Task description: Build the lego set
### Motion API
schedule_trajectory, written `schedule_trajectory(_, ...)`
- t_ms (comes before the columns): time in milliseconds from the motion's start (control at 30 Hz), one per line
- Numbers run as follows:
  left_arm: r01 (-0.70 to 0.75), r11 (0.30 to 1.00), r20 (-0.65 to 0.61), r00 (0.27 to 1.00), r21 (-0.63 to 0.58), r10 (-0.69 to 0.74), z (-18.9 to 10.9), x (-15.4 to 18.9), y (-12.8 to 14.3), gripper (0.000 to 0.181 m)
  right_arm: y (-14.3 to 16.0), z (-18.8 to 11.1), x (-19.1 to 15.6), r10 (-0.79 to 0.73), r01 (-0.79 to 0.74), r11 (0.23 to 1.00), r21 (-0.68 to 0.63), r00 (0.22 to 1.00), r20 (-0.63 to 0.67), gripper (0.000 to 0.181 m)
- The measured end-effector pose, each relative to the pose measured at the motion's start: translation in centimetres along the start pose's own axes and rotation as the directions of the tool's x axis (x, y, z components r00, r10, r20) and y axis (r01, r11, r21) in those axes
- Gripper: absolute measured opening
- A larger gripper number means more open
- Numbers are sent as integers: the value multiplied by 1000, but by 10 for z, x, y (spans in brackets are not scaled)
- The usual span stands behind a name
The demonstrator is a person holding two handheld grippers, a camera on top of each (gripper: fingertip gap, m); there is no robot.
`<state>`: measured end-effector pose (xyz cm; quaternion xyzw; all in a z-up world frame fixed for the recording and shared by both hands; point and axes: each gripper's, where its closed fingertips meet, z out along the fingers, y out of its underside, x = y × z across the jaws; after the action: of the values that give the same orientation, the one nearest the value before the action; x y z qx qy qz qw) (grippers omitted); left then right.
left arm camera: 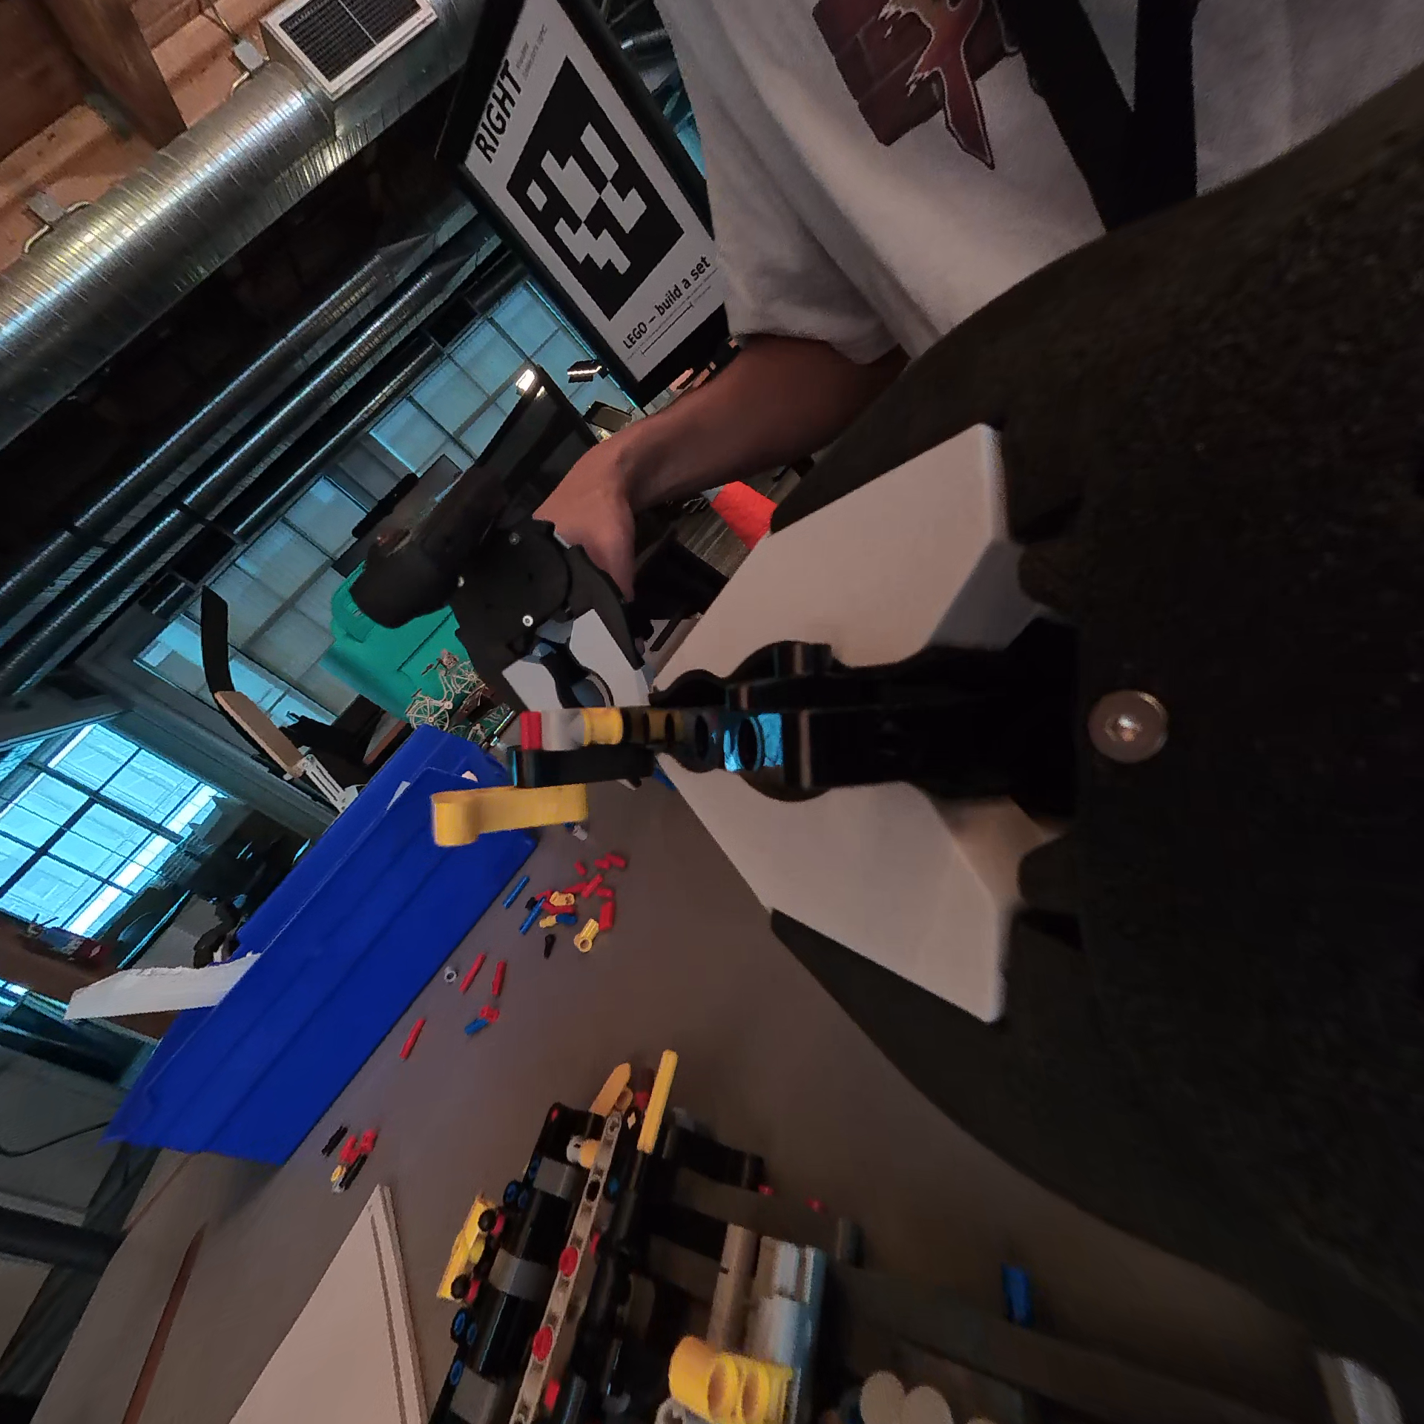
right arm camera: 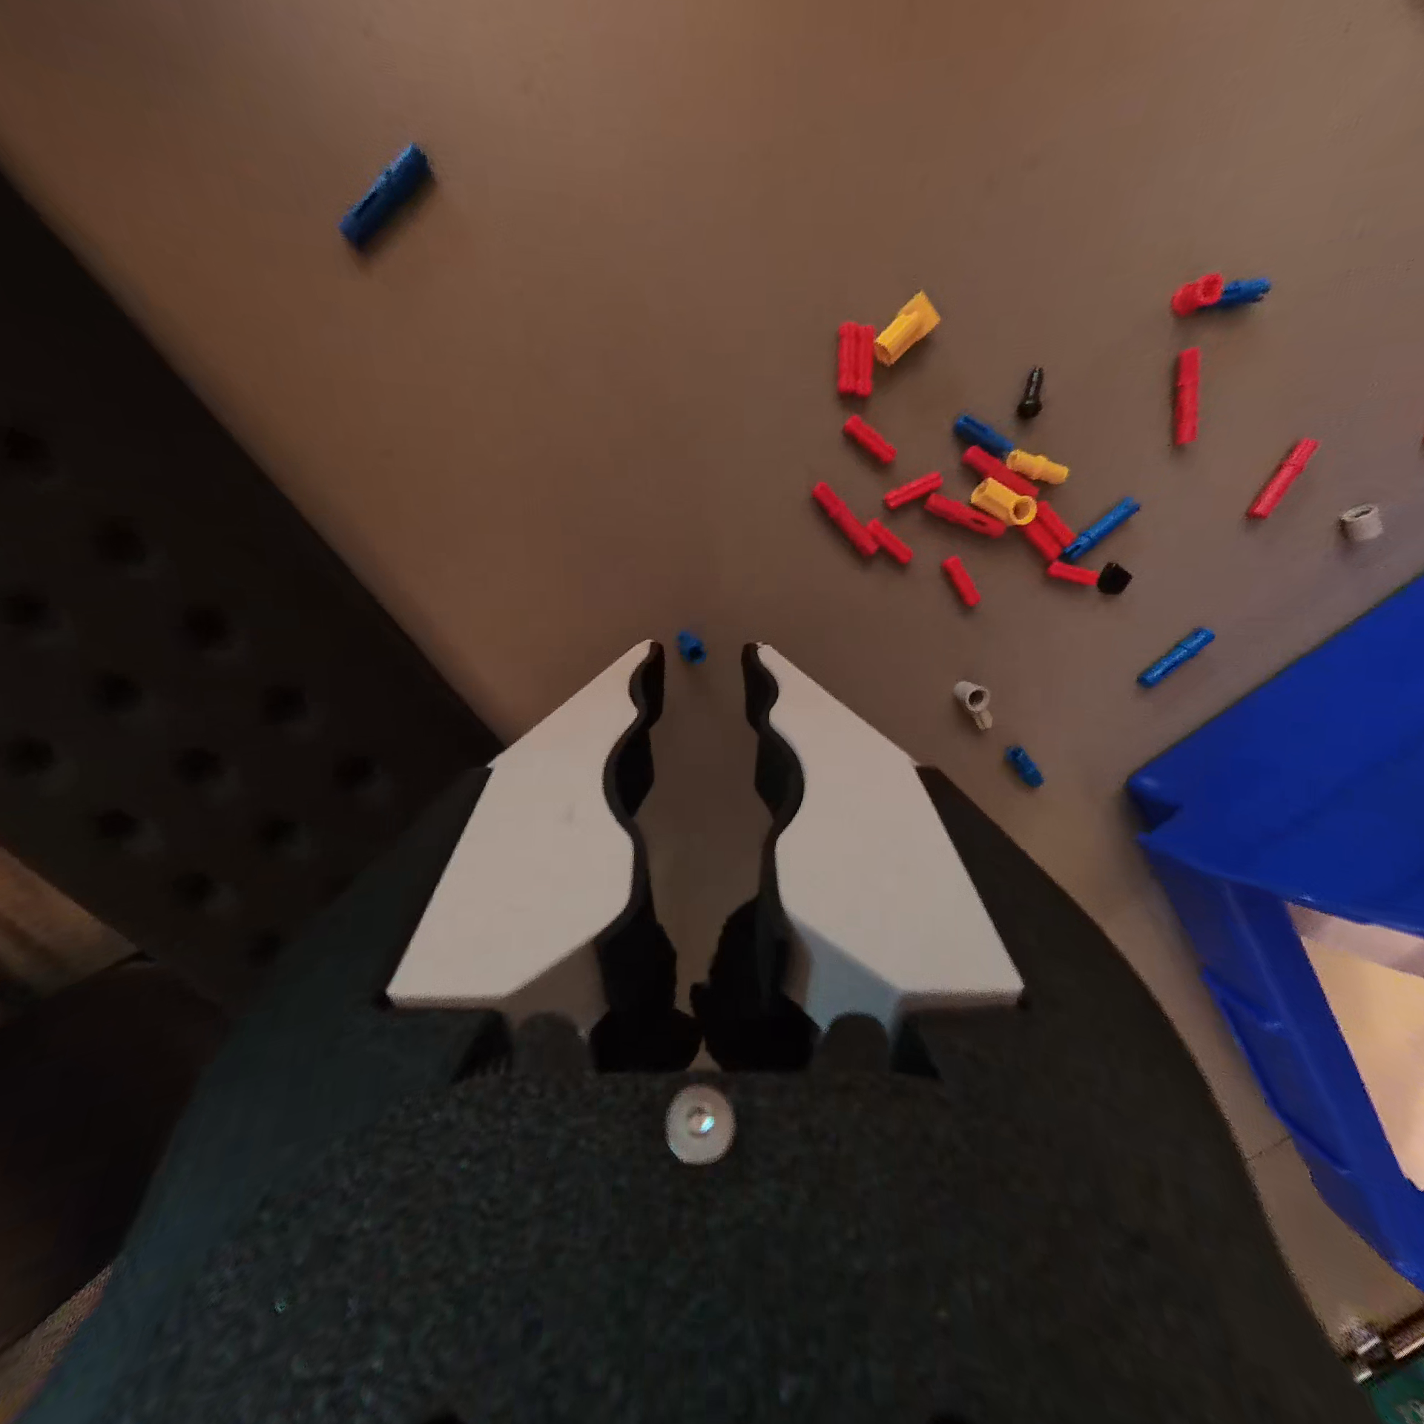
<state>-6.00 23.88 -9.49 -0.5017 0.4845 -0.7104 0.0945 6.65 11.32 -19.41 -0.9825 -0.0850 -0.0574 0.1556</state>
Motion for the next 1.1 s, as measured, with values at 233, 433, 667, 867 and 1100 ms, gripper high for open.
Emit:
schedule_trajectory(233,6,1000,-1,1000,-5,-6,1,0,1,9,0,6,-2,-19,19,1000,-11,999,38,15)
schedule_trajectory(433,10,1000,1,1000,-8,-10,1,-1,1,9,2,9,-2,-40,40,999,-13,999,26,4)
schedule_trajectory(667,61,996,17,998,61,-62,-1,-9,-9,9,-45,-16,-5,-57,74,969,235,995,-76,3)
schedule_trajectory(867,137,980,16,990,142,-141,-3,-20,-20,9,-170,-68,-77,13,124,663,738,984,-177,3)
schedule_trajectory(1100,110,985,42,992,135,-117,-3,-21,-18,9,-188,-56,-87,92,175,648,741,948,-304,3)
